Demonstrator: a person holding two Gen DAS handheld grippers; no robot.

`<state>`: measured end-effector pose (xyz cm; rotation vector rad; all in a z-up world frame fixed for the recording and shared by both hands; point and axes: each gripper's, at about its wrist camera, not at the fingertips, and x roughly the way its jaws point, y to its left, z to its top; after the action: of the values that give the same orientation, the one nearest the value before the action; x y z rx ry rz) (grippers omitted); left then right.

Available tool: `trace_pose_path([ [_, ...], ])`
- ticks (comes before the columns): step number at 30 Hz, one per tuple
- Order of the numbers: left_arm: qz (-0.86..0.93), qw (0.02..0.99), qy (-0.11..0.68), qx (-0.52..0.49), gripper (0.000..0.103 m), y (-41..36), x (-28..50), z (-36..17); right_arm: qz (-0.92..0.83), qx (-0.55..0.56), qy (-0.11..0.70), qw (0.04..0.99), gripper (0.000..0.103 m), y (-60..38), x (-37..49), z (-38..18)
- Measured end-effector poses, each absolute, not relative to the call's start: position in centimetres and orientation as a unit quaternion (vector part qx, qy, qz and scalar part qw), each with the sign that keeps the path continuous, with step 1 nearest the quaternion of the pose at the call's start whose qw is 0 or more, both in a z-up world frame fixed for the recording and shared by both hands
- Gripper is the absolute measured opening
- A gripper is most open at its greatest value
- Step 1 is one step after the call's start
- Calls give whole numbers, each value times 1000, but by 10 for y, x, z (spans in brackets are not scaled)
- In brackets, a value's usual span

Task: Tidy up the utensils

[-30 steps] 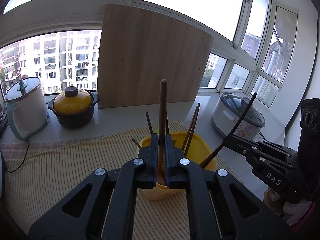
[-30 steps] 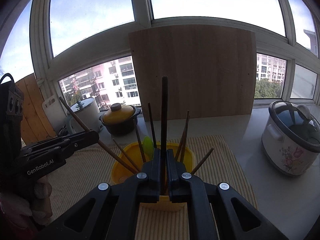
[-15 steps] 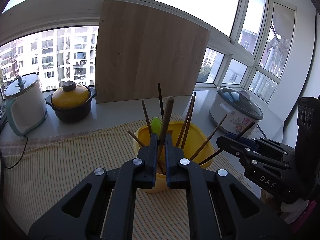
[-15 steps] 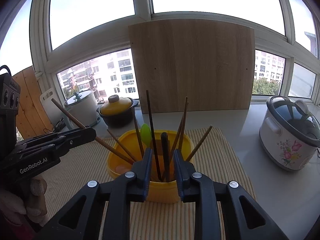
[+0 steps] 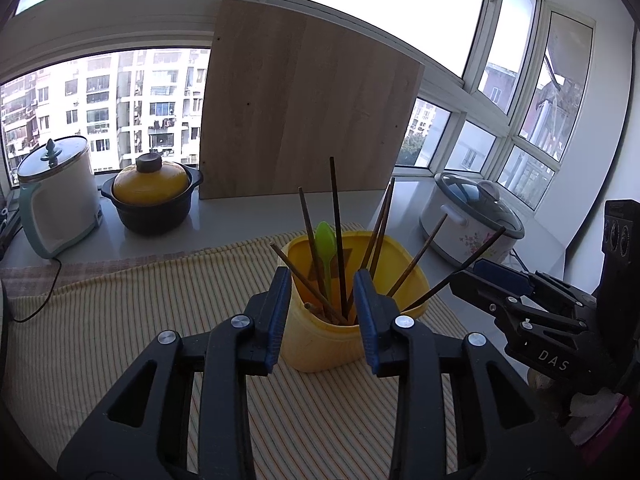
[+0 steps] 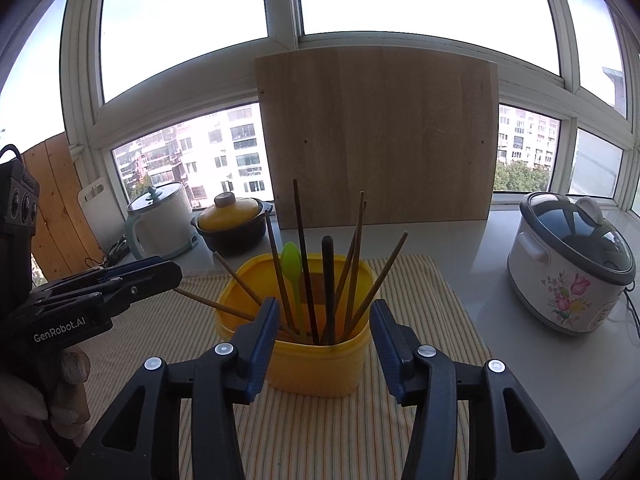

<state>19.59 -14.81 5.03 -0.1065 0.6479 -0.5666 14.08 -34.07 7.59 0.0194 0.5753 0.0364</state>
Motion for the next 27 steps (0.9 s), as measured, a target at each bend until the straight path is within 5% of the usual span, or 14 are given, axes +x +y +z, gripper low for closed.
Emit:
trace_pose_path([
  [6,-268,913,303,-48,32,-138,181,55,16,5,278,961,52,-335,131,80],
  [12,-255,925,279,-36,32,-120,151,63,14,-3,257,966,63,-324,110,89],
  [17,-239,938,248,-29,59,-104,116,68,15,-1,244,970,75,-315,89,93],
  [27,-212,951,224,-26,84,-84,67,68,-7,1,226,974,96,-309,55,95],
])
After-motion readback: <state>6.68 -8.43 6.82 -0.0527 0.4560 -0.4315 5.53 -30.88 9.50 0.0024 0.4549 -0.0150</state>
